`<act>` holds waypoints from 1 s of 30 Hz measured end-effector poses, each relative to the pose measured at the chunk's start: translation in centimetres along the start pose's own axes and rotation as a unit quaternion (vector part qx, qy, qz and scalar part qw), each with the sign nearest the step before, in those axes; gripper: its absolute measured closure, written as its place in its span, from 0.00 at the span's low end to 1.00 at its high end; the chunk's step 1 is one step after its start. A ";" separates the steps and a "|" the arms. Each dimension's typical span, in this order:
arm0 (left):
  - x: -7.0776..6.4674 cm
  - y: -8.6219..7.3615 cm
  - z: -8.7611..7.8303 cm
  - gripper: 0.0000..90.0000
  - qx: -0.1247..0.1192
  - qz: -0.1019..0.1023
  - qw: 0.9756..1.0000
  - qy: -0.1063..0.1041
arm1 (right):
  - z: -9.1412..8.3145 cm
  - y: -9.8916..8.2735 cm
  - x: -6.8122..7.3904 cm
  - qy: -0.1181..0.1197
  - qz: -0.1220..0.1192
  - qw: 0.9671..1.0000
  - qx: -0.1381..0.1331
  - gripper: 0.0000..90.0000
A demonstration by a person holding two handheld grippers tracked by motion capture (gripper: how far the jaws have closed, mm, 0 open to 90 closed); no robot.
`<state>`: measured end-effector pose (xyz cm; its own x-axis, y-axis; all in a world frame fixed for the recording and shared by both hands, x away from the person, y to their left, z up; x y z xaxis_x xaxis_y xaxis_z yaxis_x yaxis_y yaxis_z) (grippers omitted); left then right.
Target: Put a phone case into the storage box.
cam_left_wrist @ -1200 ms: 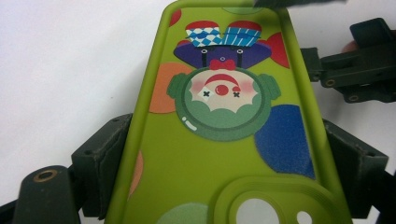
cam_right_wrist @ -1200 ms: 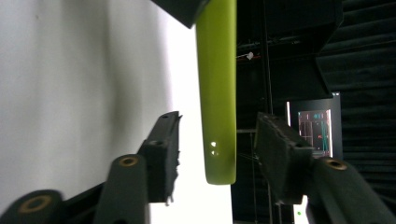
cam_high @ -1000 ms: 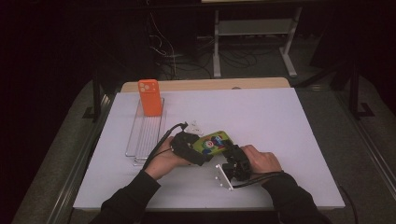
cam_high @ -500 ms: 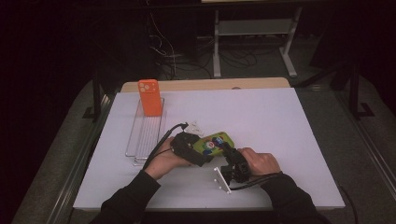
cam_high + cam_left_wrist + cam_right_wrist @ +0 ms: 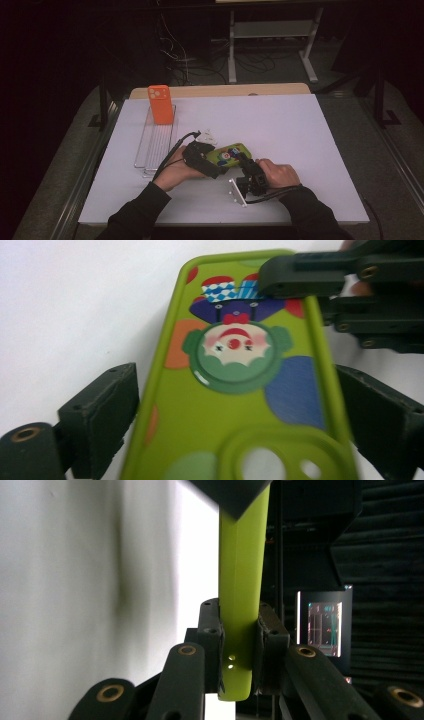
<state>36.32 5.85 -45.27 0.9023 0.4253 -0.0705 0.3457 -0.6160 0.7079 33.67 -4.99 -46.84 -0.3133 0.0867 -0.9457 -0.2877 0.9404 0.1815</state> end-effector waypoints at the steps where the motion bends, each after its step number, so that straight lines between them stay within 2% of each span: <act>1: 0.0 0.1 -0.1 0.06 -0.007 -0.005 1.000 -0.002 | 0.1 -0.1 -0.1 -0.002 0.001 1.000 0.002 0.84; 3: 0.0 0.1 -0.3 0.02 -0.007 -0.007 1.000 -0.006 | 0.2 -0.3 -0.2 -0.003 0.007 1.000 0.005 0.84; 5: 0.2 0.2 -0.7 0.02 -0.012 0.001 1.000 -0.004 | 0.2 -0.7 -0.5 -0.004 0.018 1.000 0.012 0.84; 8: 0.7 0.3 -1.2 0.02 -0.020 -0.006 1.000 -0.001 | 0.3 -1.1 -0.7 -0.001 0.036 0.999 0.018 0.84; 9: 1.0 0.1 -1.4 0.02 -0.015 -0.001 1.000 0.002 | 0.3 -1.3 -0.6 0.011 0.047 0.999 0.020 0.84; 10: 1.1 0.1 -1.5 0.02 -0.017 -0.004 1.000 0.000 | 0.3 -1.5 -0.5 0.016 0.073 0.997 0.028 0.84; 11: 1.1 0.1 -1.5 0.02 -0.021 -0.007 1.000 0.000 | 0.4 -1.7 -0.7 0.017 0.081 0.996 0.028 0.84; 13: 1.3 0.1 -1.7 0.02 -0.021 -0.008 1.000 0.001 | 0.4 -1.9 -0.7 0.033 0.089 0.995 0.029 0.84; 14: 1.5 0.0 -1.8 0.02 -0.020 -0.005 1.000 0.000 | 0.5 -2.0 -1.0 0.029 0.095 0.995 0.027 0.84; 15: 1.5 0.0 -1.8 0.02 -0.020 -0.007 1.000 0.002 | 0.5 -2.1 -1.0 0.036 0.117 0.992 0.028 0.84; 16: 1.5 0.1 -1.8 0.02 -0.024 -0.013 1.000 0.003 | 0.5 -2.2 -1.0 0.038 0.123 0.991 0.028 0.84; 19: 1.8 0.1 -1.9 0.02 -0.025 0.002 1.000 0.004 | 0.6 -2.4 -1.0 0.049 0.162 0.985 0.028 0.84; 21: 1.8 0.0 -1.8 0.02 -0.025 -0.001 1.000 0.005 | 0.6 -2.6 -1.1 0.059 0.179 0.982 0.031 0.84; 22: 1.7 0.0 -1.8 0.02 -0.025 -0.008 1.000 0.005 | 0.7 -2.7 -1.3 0.058 0.176 0.982 0.029 0.84; 24: 1.8 0.0 -1.8 0.02 -0.025 -0.005 1.000 0.008 | 0.7 -2.8 -1.5 0.067 0.186 0.980 0.028 0.84; 25: 1.8 -0.1 -1.8 0.02 -0.024 -0.006 1.000 0.009 | 0.7 -2.9 -1.5 0.070 0.197 0.977 0.029 0.84; 26: 1.8 0.0 -1.8 0.02 -0.025 -0.008 1.000 0.009 | 0.6 -2.8 -1.4 0.080 0.224 0.971 0.031 0.84; 28: 1.7 0.1 -1.7 0.02 -0.034 -0.022 0.999 0.006 | 0.5 -2.8 -1.4 0.087 0.246 0.965 0.034 0.84; 29: 1.7 0.1 -1.7 0.02 -0.033 -0.019 0.999 0.005 | 0.5 -2.9 -1.4 0.091 0.255 0.962 0.036 0.84; 30: 1.8 0.1 -1.7 0.02 -0.032 -0.017 0.999 0.006 | 0.6 -2.8 -1.4 0.092 0.281 0.955 0.034 0.84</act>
<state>37.51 7.66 -44.14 0.8873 0.4528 -0.0878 0.3587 -0.5576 0.7486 35.42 -7.54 -46.19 -0.5566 0.5300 -0.6398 0.0295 0.7822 0.6223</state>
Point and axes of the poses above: each handheld gripper's, and its own axes: z roughly forward along the jaws, y roughly out of its top, x roughly to its left, the point moved 8 cm from there along z, roughly forward along the jaws, and after that the axes turned 3 degrees about z, right-handed, at the moved point
